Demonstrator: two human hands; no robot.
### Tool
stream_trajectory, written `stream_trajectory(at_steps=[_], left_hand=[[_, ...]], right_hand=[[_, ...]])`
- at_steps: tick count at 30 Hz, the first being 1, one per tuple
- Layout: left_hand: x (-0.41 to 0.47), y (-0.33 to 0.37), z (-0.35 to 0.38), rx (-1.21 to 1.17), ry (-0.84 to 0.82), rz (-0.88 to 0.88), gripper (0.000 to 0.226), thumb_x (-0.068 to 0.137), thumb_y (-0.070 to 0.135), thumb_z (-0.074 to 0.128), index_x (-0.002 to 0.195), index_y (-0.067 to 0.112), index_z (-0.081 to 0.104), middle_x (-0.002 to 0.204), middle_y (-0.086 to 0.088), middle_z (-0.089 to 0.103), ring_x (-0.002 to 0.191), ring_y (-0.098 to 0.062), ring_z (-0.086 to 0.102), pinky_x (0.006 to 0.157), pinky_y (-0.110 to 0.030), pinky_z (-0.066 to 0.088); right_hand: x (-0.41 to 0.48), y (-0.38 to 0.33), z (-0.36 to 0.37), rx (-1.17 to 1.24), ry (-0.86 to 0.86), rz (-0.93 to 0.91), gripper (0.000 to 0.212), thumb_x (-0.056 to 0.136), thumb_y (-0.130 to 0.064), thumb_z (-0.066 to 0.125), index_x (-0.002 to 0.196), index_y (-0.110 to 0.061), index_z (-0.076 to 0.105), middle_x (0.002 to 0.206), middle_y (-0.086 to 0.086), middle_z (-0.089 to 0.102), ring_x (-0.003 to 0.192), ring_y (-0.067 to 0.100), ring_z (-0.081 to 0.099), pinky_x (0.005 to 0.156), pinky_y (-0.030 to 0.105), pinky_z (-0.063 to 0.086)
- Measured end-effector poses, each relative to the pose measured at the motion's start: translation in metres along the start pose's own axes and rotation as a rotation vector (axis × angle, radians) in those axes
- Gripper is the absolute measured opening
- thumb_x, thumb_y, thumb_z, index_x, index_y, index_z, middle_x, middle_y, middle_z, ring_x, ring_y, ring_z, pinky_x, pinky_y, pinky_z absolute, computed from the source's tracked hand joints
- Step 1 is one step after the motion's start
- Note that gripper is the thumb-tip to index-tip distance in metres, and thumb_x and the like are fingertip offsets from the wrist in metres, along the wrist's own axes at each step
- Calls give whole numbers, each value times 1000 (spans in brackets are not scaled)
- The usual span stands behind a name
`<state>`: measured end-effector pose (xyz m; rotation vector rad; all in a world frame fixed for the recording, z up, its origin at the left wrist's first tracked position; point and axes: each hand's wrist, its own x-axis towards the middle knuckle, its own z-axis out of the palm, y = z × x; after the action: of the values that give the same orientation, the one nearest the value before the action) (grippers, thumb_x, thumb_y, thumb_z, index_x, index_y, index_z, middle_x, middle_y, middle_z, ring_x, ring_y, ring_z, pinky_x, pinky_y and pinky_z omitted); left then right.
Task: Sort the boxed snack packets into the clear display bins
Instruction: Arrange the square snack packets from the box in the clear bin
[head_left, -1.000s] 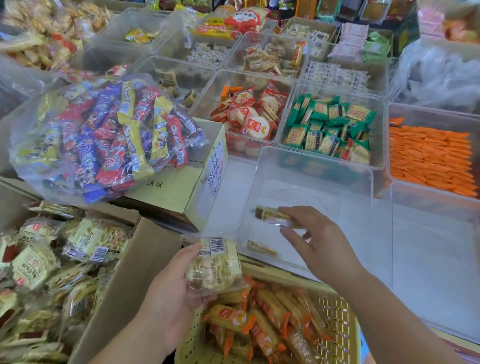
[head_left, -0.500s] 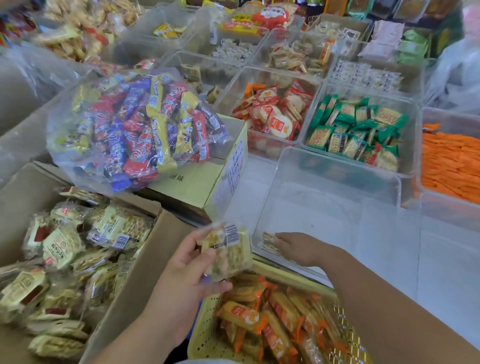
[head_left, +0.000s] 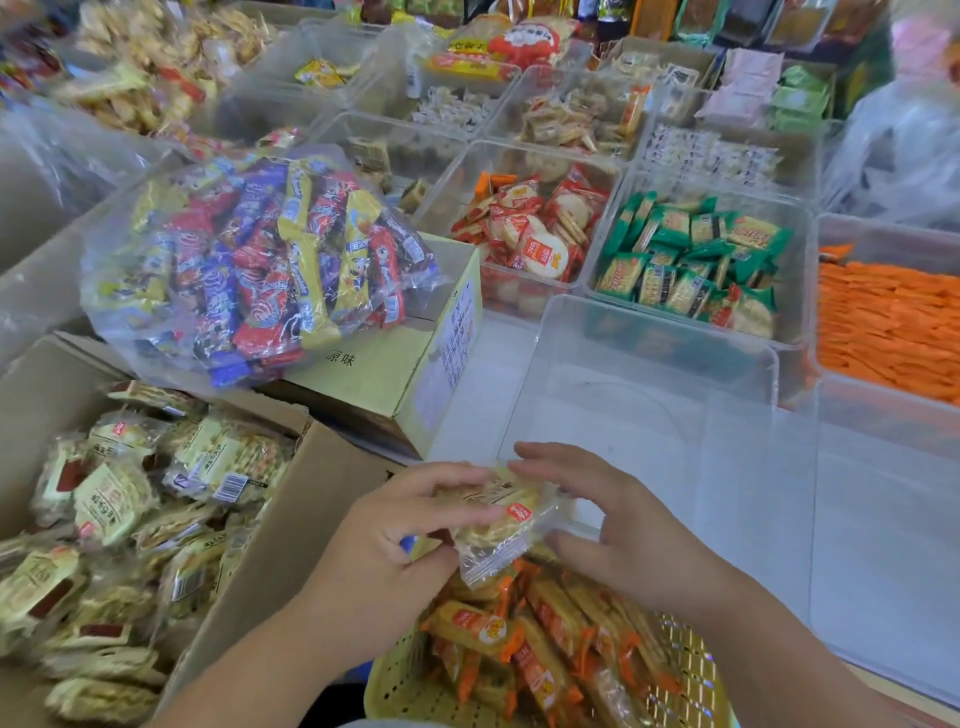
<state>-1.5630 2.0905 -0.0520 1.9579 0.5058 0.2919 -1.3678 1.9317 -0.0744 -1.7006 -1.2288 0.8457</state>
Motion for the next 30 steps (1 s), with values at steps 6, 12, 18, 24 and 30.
stream_trajectory(at_steps=[6, 12, 18, 24, 30], left_hand=[[15, 1, 13, -111, -156, -208, 45, 80, 28, 68, 117, 54, 68, 125, 25, 67, 114, -4, 66, 95, -34, 57], [36, -27, 26, 359, -307, -280, 80, 85, 73, 56, 154, 57, 19, 156, 38, 20, 143, 14, 15, 122, -32, 23], [55, -49, 44, 718, -569, -338, 102, 90, 80, 43, 165, 27, 0, 173, 2, -6, 159, -24, 3, 127, -42, 15], [56, -59, 46, 762, -585, -325, 110, 86, 83, 44, 164, 24, -6, 173, 5, -4, 158, -25, 7, 126, -40, 18], [55, -63, 47, 731, -579, -332, 110, 86, 83, 45, 164, 25, -7, 172, 7, -5, 158, -25, 5, 127, -43, 16]], right_hand=[[-19, -10, 9, -156, 144, -121, 40, 91, -19, 73, 129, -31, 68, 125, -23, 65, 117, 1, 60, 97, 23, 49], [-12, 35, -29, -155, 497, 165, 33, 92, -23, 72, 114, -46, 64, 102, -33, 68, 88, 3, 69, 74, 15, 52], [45, 96, -33, -381, 367, 474, 26, 96, -22, 64, 120, -20, 72, 116, 3, 72, 108, 26, 64, 88, 32, 48], [81, 120, 5, -496, -69, 579, 36, 107, -24, 42, 136, -12, 62, 140, 9, 59, 126, 28, 54, 105, 32, 43], [82, 128, 13, -508, -237, 601, 44, 108, -18, 36, 151, -18, 44, 155, 5, 45, 139, 26, 43, 111, 32, 37]])
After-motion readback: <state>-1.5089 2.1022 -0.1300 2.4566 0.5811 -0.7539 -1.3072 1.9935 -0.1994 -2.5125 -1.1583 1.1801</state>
